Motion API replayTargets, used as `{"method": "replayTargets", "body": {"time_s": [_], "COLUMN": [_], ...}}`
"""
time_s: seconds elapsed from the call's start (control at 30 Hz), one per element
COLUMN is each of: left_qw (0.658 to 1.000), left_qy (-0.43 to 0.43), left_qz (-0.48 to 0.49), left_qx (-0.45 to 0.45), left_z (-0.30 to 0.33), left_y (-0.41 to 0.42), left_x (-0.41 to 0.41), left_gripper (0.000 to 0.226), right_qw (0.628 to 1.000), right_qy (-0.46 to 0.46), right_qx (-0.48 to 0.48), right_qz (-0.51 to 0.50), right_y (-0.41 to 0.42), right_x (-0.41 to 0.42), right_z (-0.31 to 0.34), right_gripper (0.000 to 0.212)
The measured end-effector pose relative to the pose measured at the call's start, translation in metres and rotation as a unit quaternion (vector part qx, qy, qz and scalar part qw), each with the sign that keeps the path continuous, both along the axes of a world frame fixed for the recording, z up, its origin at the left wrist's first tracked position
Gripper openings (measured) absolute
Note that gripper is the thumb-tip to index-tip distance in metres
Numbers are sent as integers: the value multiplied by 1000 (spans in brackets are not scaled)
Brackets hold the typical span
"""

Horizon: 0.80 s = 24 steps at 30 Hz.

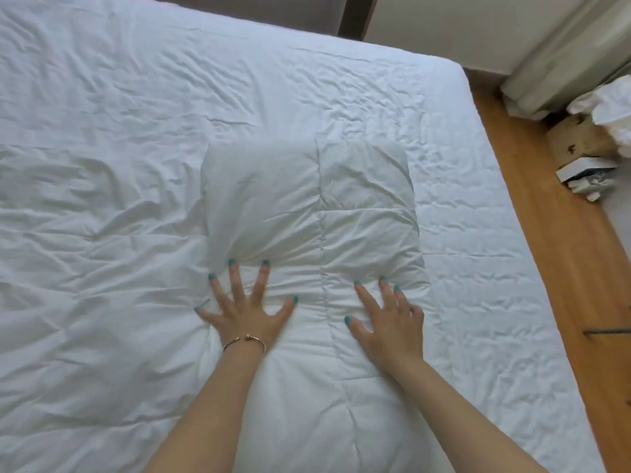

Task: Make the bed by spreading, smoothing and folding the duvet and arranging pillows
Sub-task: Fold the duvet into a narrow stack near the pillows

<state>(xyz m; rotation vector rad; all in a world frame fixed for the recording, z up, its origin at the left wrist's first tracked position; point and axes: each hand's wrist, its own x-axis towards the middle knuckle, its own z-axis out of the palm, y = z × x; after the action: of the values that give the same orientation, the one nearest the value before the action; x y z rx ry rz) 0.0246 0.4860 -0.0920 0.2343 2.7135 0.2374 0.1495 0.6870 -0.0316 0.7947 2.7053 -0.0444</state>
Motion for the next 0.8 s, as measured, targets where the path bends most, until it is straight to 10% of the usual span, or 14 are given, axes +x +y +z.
{"method": "replayTargets", "body": {"time_s": [0.13,0.27,0.4,0.53,0.8], "left_qw": [992,987,967,991,976], "left_qy": [-68,123,164,93,196], "left_qz": [104,-10,-162,-92,-96], "left_qx": [31,101,108,-19,-13], "left_z": [34,65,69,34,-32], "left_y": [31,94,165,163,151], "left_x": [-10,-31,-76,-139,-161], "left_gripper": [78,83,73,83,93], "right_qw": [986,973,985,989,994], "right_qy": [149,219,158,59,107], "right_qx": [8,31,-48,-36,9], "right_qz": [-72,-63,40,131,-7], "right_y": [21,64,91,114,119], "right_x": [-18,-69,-124,-188,-217], "right_z": [0,11,15,-2,-87], "right_gripper": [59,43,56,54,84]}}
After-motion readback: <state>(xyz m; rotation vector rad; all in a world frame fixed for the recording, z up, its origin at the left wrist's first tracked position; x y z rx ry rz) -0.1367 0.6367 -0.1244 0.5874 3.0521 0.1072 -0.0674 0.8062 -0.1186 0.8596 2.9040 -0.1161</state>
